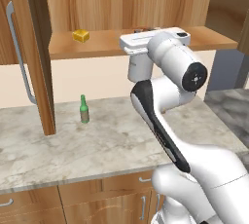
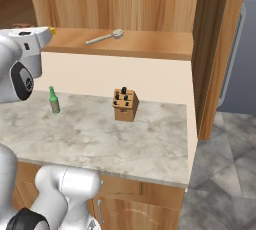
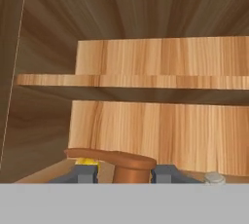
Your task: Pick the soap dispenser and dish brush from the cabinet and place them on the counter.
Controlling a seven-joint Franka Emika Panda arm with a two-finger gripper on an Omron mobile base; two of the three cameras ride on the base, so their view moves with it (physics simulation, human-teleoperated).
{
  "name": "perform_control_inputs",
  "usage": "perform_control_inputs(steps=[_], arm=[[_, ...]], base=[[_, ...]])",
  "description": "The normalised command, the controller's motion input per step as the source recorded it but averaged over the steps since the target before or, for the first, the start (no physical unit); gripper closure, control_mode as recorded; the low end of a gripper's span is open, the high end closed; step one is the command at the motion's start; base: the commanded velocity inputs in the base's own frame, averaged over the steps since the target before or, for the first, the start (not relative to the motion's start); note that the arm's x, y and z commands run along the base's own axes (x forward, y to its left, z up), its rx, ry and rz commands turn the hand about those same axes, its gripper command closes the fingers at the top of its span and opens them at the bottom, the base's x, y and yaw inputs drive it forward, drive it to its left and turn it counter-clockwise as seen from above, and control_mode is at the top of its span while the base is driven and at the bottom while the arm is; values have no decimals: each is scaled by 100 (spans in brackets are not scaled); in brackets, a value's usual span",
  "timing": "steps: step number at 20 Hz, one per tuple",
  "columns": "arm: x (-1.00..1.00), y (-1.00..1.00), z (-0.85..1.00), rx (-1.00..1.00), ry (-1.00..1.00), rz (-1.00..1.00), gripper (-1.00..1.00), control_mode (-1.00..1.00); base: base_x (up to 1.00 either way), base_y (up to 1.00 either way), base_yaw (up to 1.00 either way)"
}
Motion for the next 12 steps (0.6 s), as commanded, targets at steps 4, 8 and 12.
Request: perform_control_inputs(steps=[4,8,12], arm=[[-51,6,-20,0,2,0,100,-100],[-47,7,-36,0,4,0,100,-100],[-42,10,-40,0,3,0,100,-100]], base=[[0,0,0],[0,0,0],[0,0,0]])
